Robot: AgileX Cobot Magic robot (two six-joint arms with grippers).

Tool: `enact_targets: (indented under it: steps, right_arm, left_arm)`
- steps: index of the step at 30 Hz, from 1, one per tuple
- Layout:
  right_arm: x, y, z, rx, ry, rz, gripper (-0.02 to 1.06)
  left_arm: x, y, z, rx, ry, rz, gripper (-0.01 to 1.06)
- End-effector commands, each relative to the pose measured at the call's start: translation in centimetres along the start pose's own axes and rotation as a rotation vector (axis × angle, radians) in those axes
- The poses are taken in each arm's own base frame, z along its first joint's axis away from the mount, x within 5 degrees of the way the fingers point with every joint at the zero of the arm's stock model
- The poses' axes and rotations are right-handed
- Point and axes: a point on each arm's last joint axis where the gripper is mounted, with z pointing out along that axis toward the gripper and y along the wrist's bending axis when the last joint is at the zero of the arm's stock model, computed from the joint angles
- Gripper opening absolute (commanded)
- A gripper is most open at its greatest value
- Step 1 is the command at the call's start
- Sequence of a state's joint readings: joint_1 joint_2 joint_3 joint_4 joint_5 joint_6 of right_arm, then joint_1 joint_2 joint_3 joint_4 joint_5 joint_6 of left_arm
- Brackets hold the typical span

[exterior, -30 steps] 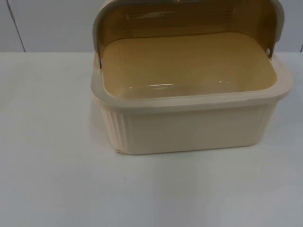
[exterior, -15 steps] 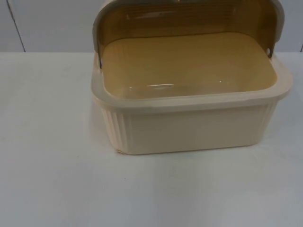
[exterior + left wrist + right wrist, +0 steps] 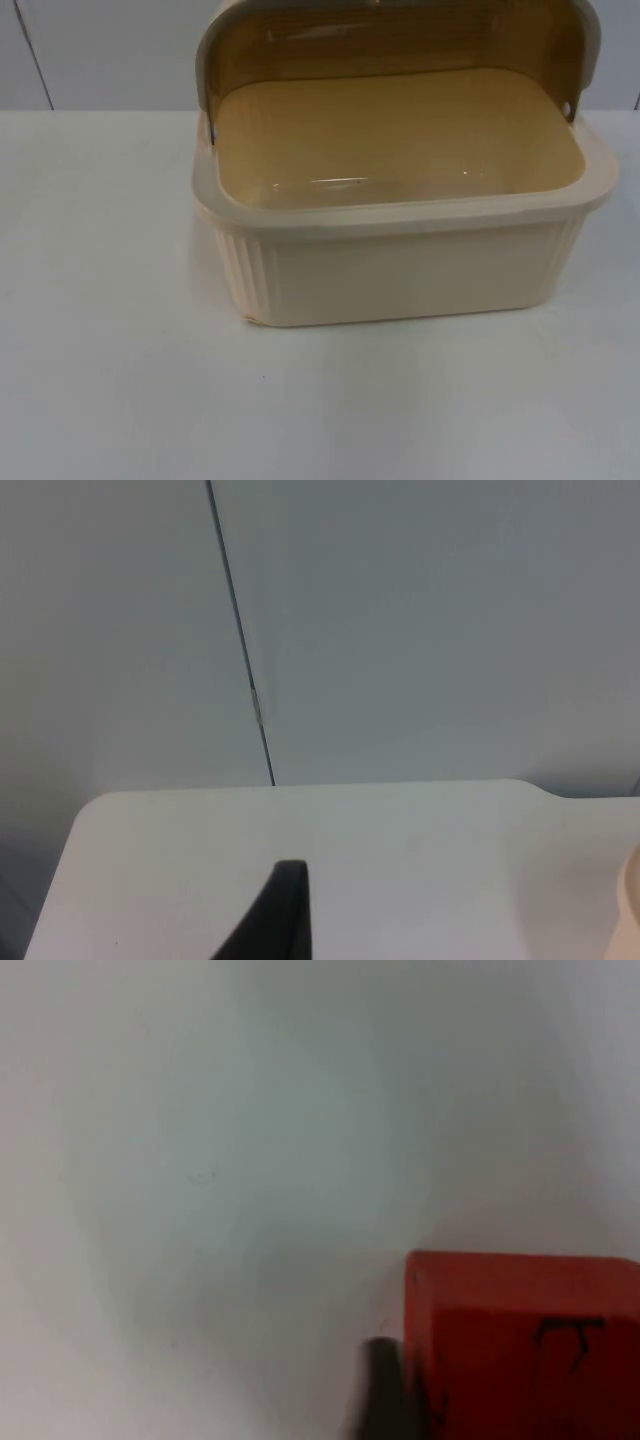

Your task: Open the box lid with the left hand, place the block into the box with the right hand, then close the box lid with the left hand.

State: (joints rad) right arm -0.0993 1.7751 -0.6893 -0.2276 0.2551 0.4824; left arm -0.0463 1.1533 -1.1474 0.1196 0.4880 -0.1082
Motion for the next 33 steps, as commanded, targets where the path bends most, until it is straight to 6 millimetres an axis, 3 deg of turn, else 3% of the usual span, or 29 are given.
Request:
enact_targets:
  steps: [1, 4, 12, 15, 16, 21, 22, 23, 26, 31, 33]
  right_arm:
    - [0.3, 0.0, 0.0, 0.004, 0.014, 0.006, 0.38]
    - [0.3, 0.0, 0.0, 0.004, 0.014, 0.033, 0.00]
    - [-1.0, 0.3, -1.3, -0.018, -0.062, 0.026, 0.00]
    - [-3.9, 0.8, -4.1, -0.028, -0.177, -0.049, 0.00]
    - [-3.9, 0.8, -4.1, -0.028, -0.177, -0.049, 0.00]
    - [-8.9, 1.3, -10.6, 0.000, -0.353, -0.162, 0.00]
    - [-9.6, 1.4, -11.9, 0.007, -0.378, -0.182, 0.00]
    - [-9.6, 1.4, -11.9, 0.007, -0.378, -0.182, 0.00]
    - [-12.0, 1.6, -16.3, 0.013, -0.483, -0.188, 0.00]
    - [-13.0, 1.7, -21.3, 0.048, -0.492, -0.215, 0.00]
    - [-12.6, 2.8, -23.3, 0.015, -0.535, -0.271, 0.00]
  left_arm:
    - [-0.1, -0.1, -0.2, 0.005, -0.017, 0.000, 1.04]
    - [-0.1, -0.1, -0.2, 0.005, -0.017, 0.000, 1.04]
    - [-0.1, -0.1, -0.2, 0.005, -0.017, 0.000, 1.04]
    - [-0.1, -0.1, -0.2, 0.005, -0.017, 0.000, 1.04]
    - [-0.1, -0.1, -0.2, 0.005, -0.017, 0.000, 1.04]
    - [-0.1, -0.1, -0.2, 0.005, -0.017, 0.000, 1.04]
    - [-0.1, -0.1, -0.2, 0.005, -0.019, 0.000, 1.04]
    - [-0.1, -0.1, -0.2, 0.005, -0.019, 0.000, 1.04]
    - [-0.2, -0.2, -0.2, 0.008, -0.025, -0.003, 1.04]
    - [-0.2, -0.2, -0.2, 0.008, -0.025, -0.003, 1.04]
    - [-0.2, -0.2, -0.2, 0.009, -0.025, -0.005, 1.04]
